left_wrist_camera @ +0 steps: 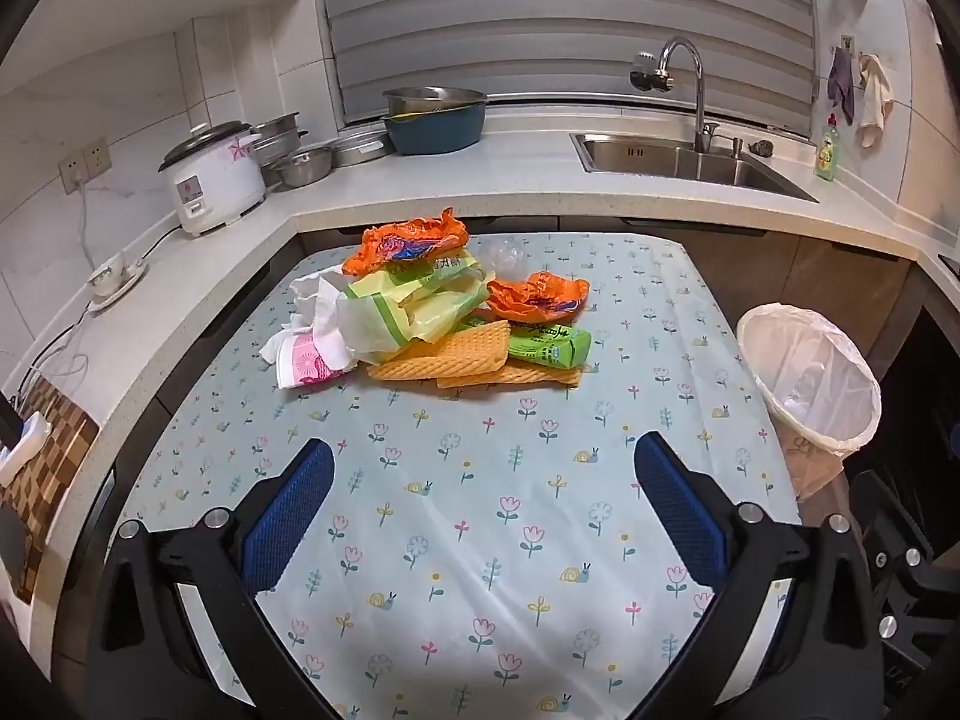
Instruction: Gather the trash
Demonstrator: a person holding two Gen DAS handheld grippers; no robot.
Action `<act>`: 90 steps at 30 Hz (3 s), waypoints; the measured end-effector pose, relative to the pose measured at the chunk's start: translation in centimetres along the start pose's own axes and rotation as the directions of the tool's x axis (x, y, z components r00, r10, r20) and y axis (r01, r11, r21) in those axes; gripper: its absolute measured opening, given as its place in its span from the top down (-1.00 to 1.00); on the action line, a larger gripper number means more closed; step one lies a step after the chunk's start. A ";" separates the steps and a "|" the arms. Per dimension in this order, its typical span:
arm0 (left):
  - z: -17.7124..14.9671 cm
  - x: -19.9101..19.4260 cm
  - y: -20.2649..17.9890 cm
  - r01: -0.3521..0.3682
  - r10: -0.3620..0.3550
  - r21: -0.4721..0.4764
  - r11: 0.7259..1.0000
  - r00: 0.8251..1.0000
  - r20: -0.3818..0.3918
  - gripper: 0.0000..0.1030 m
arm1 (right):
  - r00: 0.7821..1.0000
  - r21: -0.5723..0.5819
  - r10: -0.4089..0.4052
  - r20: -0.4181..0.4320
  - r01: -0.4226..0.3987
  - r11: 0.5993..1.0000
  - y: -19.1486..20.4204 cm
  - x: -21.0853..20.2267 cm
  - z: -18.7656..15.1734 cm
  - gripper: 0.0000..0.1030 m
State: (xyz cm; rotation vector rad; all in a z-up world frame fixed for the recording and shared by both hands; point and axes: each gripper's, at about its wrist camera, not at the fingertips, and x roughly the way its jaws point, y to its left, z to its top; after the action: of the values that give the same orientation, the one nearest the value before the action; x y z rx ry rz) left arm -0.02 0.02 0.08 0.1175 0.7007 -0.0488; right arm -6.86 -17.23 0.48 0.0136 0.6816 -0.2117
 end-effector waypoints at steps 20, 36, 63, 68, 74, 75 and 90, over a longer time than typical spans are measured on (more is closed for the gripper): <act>-0.2 -0.5 -0.1 -0.017 0.017 -0.006 1.000 1.000 0.021 -0.86 | 1.000 -0.005 0.007 -0.001 -0.007 1.000 0.3 0.3 0.6 -0.87; -0.2 -0.1 0.3 -0.007 0.007 -0.005 1.000 1.000 0.010 -0.86 | 1.000 -0.006 0.011 0.004 -0.011 1.000 0.1 -0.2 0.1 -0.87; 0.0 -0.3 0.9 -0.015 0.015 -0.007 1.000 1.000 0.013 -0.86 | 1.000 -0.025 0.013 0.009 -0.013 1.000 1.1 -0.5 0.9 -0.87; 0.1 -0.3 0.9 -0.014 0.014 -0.007 1.000 1.000 0.013 -0.86 | 1.000 -0.022 0.014 0.010 -0.013 1.000 1.0 -0.6 0.8 -0.87; 0.0 -0.3 0.8 -0.015 0.015 -0.007 1.000 1.000 0.013 -0.86 | 1.000 -0.021 0.013 0.010 -0.013 1.000 1.1 -0.6 0.8 -0.87; 0.0 -0.3 0.8 -0.015 0.015 -0.007 1.000 1.000 0.013 -0.86 | 1.000 -0.021 0.014 0.010 -0.014 1.000 1.1 -0.6 0.9 -0.87; 0.0 -0.3 0.9 -0.015 0.015 -0.006 1.000 1.000 0.015 -0.86 | 1.000 -0.019 0.014 0.011 -0.014 1.000 1.2 -0.5 0.9 -0.87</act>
State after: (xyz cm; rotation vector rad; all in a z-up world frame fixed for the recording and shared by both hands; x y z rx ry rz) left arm -0.14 0.92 0.36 0.1170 0.6851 -0.0333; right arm -6.47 -16.04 1.44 -0.0013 0.6718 -0.1916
